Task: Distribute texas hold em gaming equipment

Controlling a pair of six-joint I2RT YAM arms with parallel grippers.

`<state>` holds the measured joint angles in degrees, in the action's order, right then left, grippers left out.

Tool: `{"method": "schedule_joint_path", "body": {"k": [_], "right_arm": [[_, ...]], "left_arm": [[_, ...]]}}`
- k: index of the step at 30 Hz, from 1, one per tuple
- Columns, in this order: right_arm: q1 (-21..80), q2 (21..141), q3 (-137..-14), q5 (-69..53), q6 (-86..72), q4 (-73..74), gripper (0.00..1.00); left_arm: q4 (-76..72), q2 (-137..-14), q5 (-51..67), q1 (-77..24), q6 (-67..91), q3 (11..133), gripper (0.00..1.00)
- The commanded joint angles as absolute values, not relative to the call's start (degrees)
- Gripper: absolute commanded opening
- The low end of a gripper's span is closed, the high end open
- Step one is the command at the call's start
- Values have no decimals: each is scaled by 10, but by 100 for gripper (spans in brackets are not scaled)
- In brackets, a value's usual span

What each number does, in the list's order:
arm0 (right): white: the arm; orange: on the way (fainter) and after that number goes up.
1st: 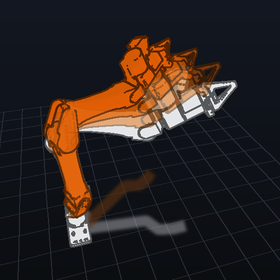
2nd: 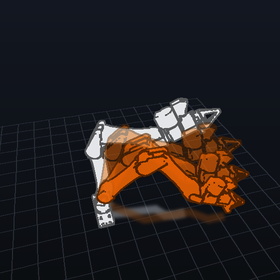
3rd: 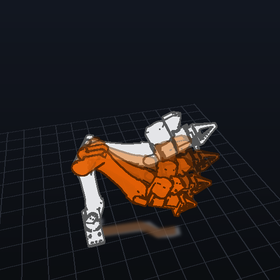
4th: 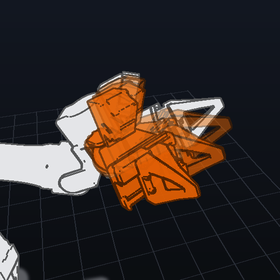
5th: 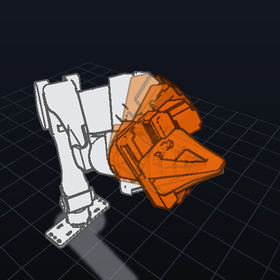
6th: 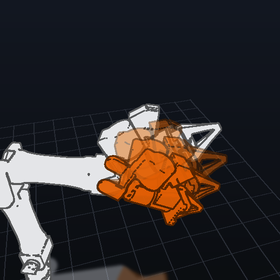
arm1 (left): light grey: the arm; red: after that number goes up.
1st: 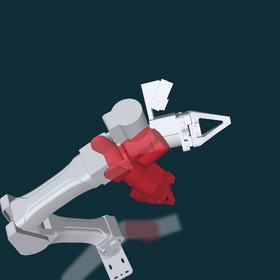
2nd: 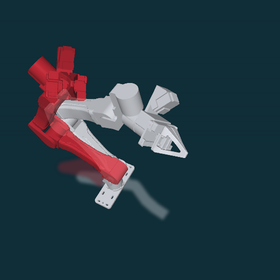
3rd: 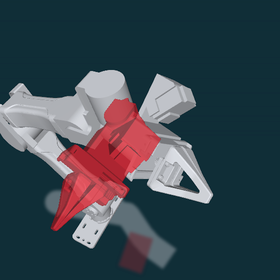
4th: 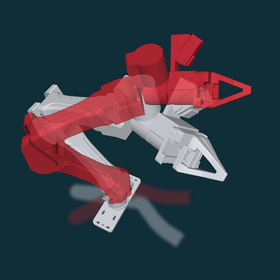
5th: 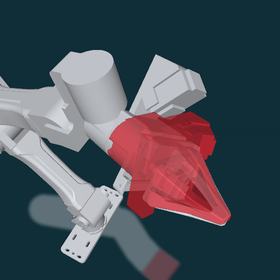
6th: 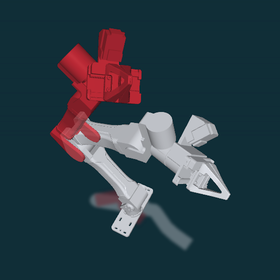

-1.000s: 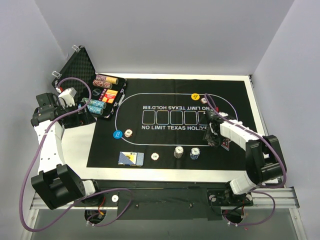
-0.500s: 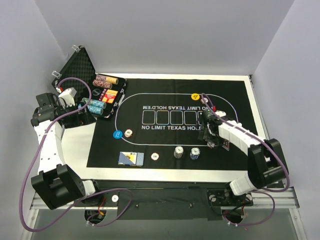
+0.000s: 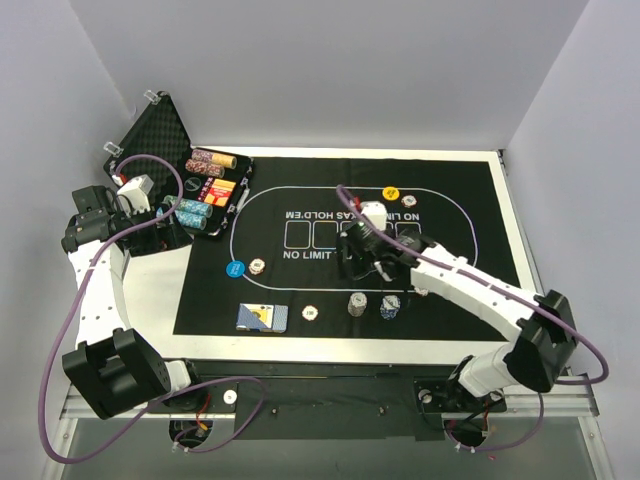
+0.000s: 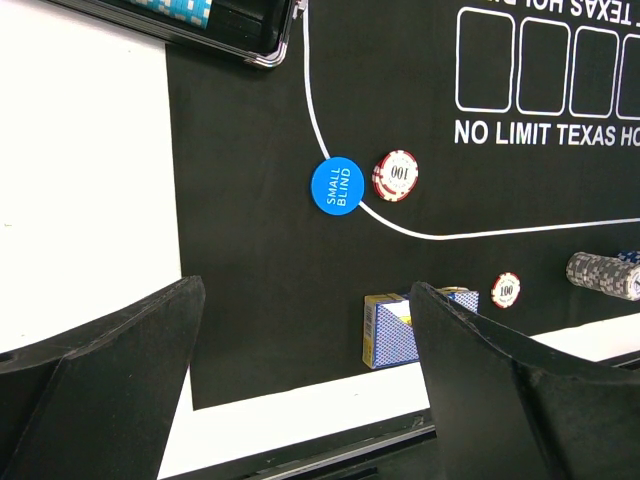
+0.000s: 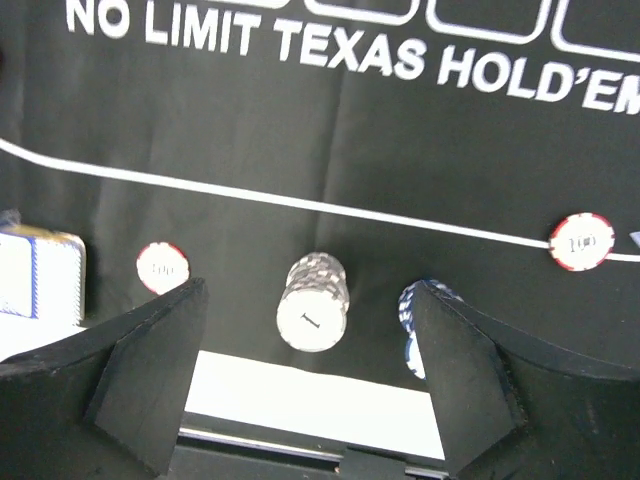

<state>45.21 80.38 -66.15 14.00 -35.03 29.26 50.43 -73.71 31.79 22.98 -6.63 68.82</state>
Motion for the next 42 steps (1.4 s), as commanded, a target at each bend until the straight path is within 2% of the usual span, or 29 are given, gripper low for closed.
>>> {"method": "schedule_joint_path", "body": {"k": [1,14,18,29,34,42], "right_arm": [[486,843,-666,142,-341,343,79],[504,893,-638,119,-337,327,78],[511,901,-626,107,-341,314,72],[529,913,-603,97,-353,294,64],[529,919,-601,99,-352,292,55],[528,920,-597,108,-352,288,45]], "left_arm": [[498,-732,330,233,-69,688,95],[498,-732,328,234,-69,693,95],[497,-733,327,233,-69,691,95],[496,-732,326,234,-69,688,95],[495,-730,324,233,-69,685,95],[494,-728,323,234,-71,681,95]]}}
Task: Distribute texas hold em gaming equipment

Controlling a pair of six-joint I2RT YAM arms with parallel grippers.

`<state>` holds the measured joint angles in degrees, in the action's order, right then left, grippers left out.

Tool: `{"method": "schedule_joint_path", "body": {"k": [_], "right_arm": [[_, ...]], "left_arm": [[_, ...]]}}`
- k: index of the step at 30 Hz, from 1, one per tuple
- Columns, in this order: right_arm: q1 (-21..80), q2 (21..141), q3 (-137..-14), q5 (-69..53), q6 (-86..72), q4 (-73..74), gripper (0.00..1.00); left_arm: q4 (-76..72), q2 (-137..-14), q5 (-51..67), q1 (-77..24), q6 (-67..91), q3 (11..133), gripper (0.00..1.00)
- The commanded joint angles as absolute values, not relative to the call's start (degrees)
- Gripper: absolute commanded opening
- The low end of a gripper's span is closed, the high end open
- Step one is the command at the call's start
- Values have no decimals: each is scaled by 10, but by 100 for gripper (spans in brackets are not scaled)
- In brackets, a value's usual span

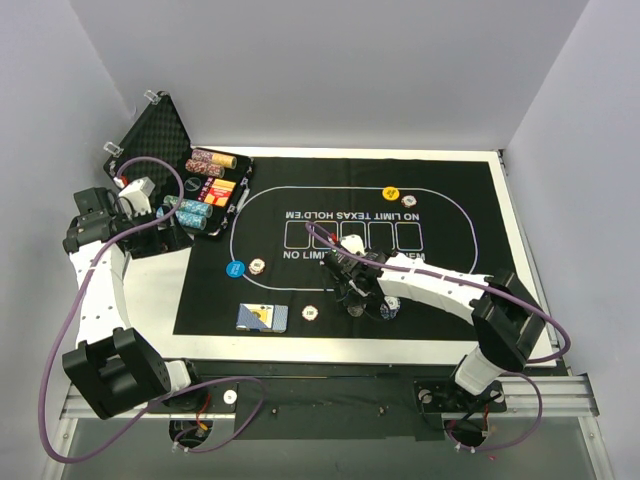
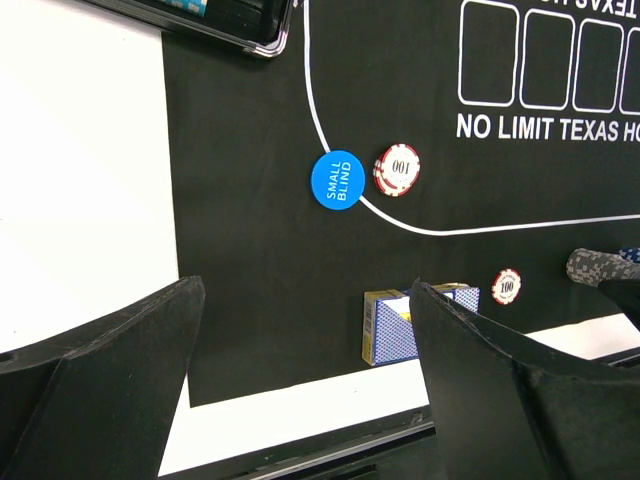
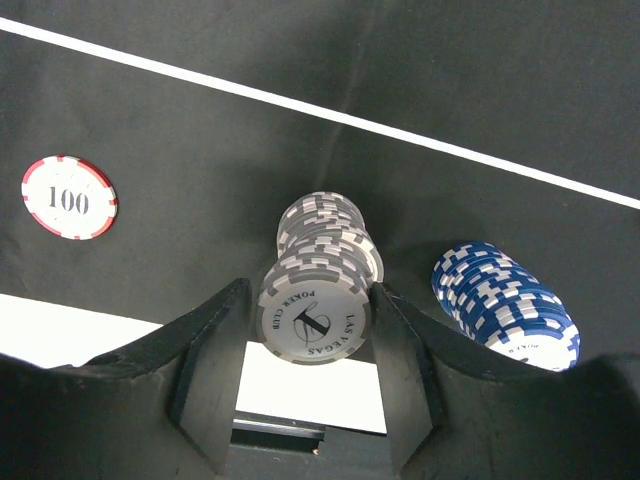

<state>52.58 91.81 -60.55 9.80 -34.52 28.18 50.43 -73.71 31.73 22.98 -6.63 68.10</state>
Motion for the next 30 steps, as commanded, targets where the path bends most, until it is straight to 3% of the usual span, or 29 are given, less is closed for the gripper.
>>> {"method": "schedule_joint_path", "body": {"k": [1,11,22,30], "right_arm": [[528,919,-597,110,-352,289,44],[521,903,-606,133,-345,302,33],[523,882,-697,136,-332,339,29],[543,1028,-874,102,-309,339,28]], "left_arm": [[494,-729,323,234,-71,682,95],[492,-725,321,233,-73,678,95],[491,-723,323,235,-70,680,95],[492,-729,328,238,-68,688,95]]}}
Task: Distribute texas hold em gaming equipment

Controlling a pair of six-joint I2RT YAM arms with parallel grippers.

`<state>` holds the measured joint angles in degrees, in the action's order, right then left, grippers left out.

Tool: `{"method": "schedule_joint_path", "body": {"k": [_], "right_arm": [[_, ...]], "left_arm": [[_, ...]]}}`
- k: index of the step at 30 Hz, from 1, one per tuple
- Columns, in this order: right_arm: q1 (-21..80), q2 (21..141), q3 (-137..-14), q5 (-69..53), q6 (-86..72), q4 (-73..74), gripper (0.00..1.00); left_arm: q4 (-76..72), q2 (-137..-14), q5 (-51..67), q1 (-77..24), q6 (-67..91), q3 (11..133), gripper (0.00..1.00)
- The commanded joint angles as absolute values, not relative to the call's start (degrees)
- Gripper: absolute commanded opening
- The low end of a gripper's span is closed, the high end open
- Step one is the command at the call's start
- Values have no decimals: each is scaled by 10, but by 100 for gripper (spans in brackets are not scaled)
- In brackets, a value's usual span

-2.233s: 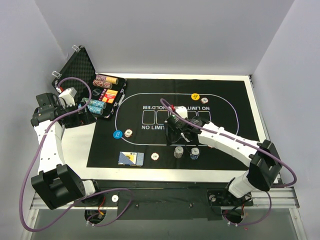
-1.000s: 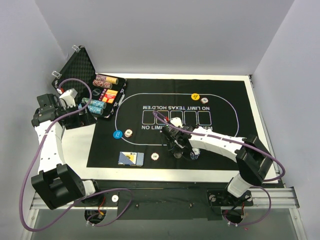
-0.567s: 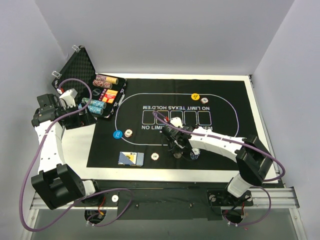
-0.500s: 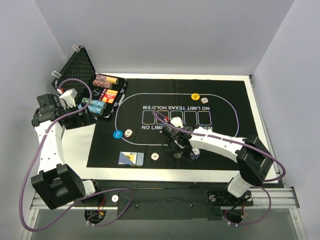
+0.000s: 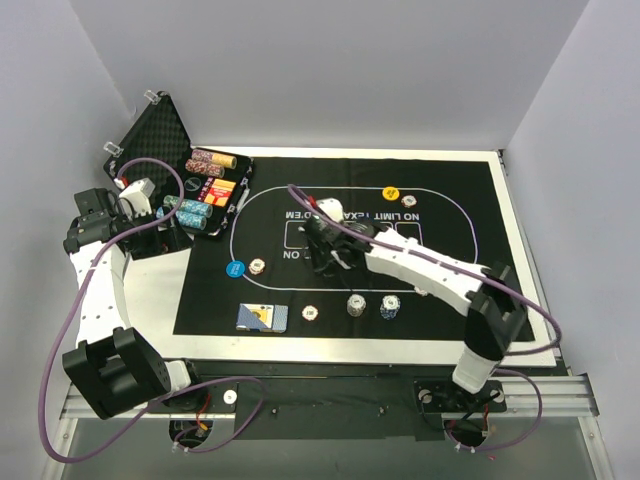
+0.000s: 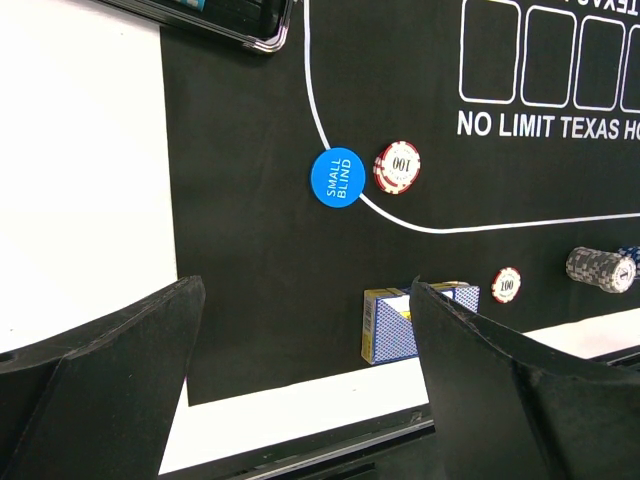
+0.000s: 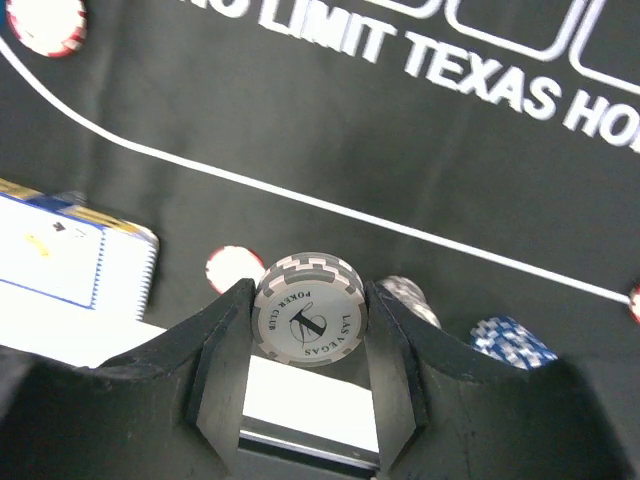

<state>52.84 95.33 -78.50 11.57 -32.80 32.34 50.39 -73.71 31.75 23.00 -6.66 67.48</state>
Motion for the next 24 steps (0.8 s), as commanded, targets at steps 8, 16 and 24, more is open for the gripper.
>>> {"method": "schedule_joint_path", "body": {"k": [8,16,24], "right_arm": [[562,1258,-1110,67,-301,338,27],[562,1345,-1158,47,-315,309,27],[563,1367,-1172,32,-316,309,33]], "left_arm": [[494,-743,332,243,-69,697,95],[499,-751,334,250,-79,709,95],[500,-753,338,252,-82,701,95]]}}
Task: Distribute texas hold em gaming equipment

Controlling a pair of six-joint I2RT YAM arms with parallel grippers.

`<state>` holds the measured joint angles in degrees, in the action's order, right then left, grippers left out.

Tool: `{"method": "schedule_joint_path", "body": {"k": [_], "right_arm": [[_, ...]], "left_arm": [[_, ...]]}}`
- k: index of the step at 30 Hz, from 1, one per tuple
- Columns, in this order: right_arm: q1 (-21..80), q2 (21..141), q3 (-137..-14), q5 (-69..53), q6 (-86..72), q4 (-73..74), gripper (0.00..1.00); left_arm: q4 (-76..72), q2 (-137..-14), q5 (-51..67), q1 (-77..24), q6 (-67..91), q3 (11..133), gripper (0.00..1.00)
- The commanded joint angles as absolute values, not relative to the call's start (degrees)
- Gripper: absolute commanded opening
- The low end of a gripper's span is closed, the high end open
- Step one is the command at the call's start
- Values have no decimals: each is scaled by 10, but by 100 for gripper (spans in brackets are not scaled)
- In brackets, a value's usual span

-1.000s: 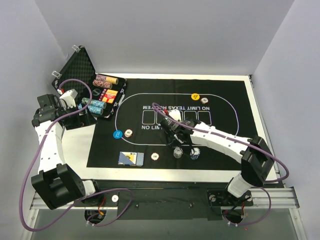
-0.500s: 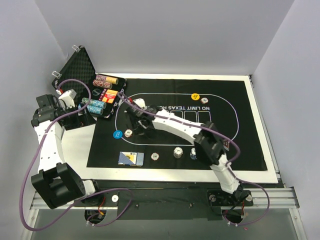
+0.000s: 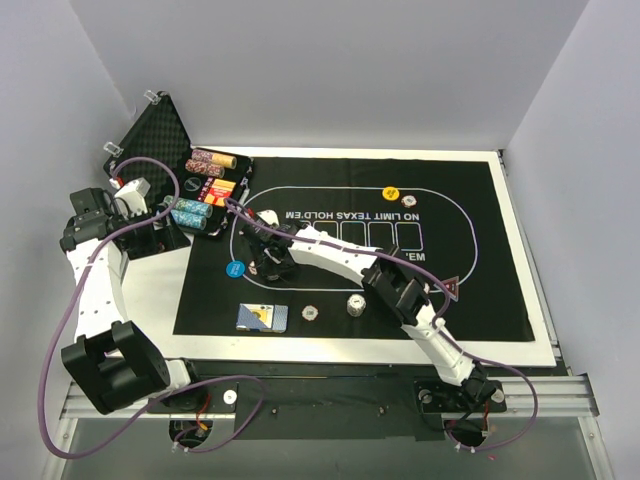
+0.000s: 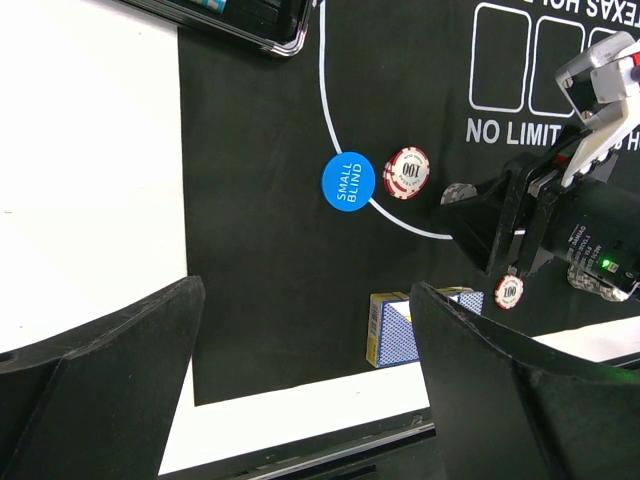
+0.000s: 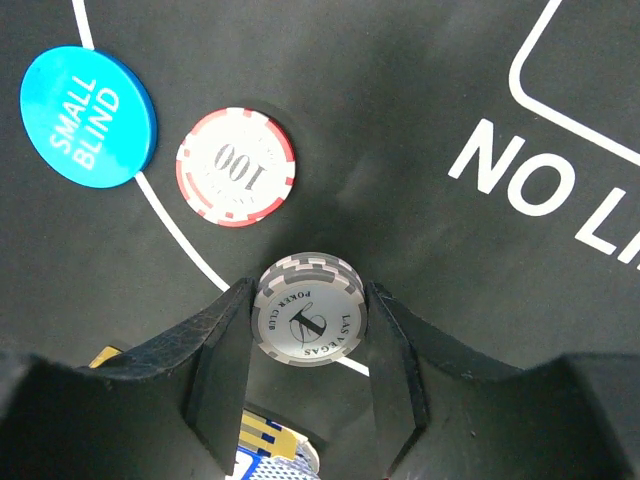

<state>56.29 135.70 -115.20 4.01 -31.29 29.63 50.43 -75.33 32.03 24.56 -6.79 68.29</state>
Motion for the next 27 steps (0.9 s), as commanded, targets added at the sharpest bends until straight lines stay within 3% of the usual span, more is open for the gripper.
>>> {"method": "schedule_joint_path", "body": {"k": [1,5,9,16,20,27], "right_arm": [[563,1367,-1172,32,-316,310,37],[563,1361,-1172,34,-313,314,48],[563,1353,-1173,33,-306,319,65],[555,1247,-1135,71,-289,323,73],[550,1147,-1062,108,-283,324,79],[539,983,-819,168,-295,321,87]], "left_arm": [[499,-751,338,253,-83,700,95],[502,-750,338,253,-83,702,95],[506,-748,344,253,-80,705,95],[507,-739,344,254,-77,703,95],[507,-737,342,253,-79,699,95],[504,-730,345,254,-82,684,95]]}}
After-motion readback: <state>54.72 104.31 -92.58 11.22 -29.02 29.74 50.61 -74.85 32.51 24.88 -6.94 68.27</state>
